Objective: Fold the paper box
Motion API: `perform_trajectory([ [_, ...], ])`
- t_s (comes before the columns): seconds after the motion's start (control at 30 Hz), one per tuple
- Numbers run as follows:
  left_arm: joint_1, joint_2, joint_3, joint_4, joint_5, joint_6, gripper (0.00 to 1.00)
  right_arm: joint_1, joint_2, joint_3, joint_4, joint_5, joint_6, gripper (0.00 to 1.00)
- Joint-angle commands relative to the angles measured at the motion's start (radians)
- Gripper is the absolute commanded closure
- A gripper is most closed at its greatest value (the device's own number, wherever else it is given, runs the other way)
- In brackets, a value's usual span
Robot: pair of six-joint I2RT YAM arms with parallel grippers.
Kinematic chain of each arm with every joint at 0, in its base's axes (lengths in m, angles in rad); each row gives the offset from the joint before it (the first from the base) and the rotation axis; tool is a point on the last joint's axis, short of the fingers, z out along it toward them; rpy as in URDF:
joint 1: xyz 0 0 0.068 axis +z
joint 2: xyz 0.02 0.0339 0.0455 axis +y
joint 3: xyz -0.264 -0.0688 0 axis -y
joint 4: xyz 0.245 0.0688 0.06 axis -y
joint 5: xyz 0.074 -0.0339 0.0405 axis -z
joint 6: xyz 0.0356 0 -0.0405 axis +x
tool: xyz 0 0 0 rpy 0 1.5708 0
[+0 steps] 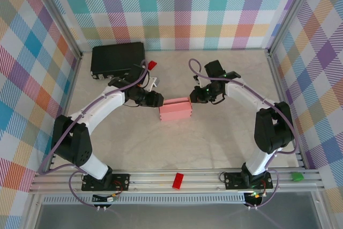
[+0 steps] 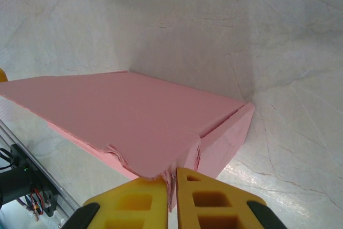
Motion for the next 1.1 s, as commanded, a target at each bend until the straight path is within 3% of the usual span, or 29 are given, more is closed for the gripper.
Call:
perform_trajectory([
  [0.0, -0.008, -0.013, 0.005, -0.025, 0.008, 0.016, 0.61, 0.01, 0.017, 0.029, -0.038, 0.003, -0.019, 0.88],
  [0.1, -0.009, -0.007, 0.005, -0.026, 0.024, 0.016, 0.69, 0.011, 0.018, 0.03, -0.038, 0.003, -0.019, 0.88],
  [0.37, -0.009, -0.001, 0.0, -0.027, 0.029, 0.014, 0.8, 0.01, 0.024, 0.031, -0.036, 0.002, -0.017, 0.88],
  [0.77, -0.009, 0.001, -0.01, -0.026, 0.027, 0.006, 0.79, 0.01, 0.029, 0.031, -0.034, 0.0, -0.015, 0.88],
  [0.9, -0.01, 0.0, -0.015, -0.023, 0.043, 0.003, 0.72, 0.011, 0.03, 0.032, -0.031, 0.0, -0.014, 0.88],
  [1.07, -0.01, 0.001, -0.016, -0.025, 0.05, 0.002, 0.71, 0.01, 0.032, 0.034, -0.031, -0.002, -0.013, 0.88],
])
